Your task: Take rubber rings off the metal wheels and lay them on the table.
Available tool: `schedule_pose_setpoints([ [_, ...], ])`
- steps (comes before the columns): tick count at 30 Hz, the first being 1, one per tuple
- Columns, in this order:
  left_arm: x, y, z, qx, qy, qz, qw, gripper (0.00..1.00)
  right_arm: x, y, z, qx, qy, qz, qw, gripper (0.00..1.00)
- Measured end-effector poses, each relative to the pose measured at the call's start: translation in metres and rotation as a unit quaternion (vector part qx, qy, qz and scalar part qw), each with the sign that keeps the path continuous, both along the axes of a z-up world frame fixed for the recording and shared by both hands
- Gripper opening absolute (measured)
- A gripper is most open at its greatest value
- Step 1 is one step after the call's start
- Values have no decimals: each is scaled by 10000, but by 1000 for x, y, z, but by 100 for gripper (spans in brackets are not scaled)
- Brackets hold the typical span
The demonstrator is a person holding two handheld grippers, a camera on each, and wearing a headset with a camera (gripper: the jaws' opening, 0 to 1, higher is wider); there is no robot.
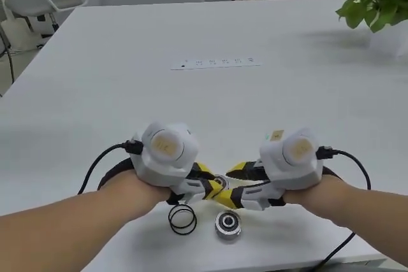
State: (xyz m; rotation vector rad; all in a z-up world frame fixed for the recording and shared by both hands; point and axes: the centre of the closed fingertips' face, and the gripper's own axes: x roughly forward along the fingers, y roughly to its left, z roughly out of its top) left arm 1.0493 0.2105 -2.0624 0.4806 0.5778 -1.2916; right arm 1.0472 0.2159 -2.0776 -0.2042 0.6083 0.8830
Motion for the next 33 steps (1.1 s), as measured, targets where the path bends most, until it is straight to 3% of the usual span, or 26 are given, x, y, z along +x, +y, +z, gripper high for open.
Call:
schedule_pose_setpoints([
  [13,0,0,0,-17,-2,36,10000,7,-8,-4,-1,98,188,46,9998,19],
  [16,0,0,-1,-27,-2,44,10000,7,-12,-11,-3,-69,203,104,9997,10],
  [18,0,0,-1,-26,-2,43,10000,7,-11,-14,-3,17,258,7,9997,5],
  [33,0,0,-1,-32,-9,56,10000,7,-10,-12,-4,-120,213,54,9997,1],
])
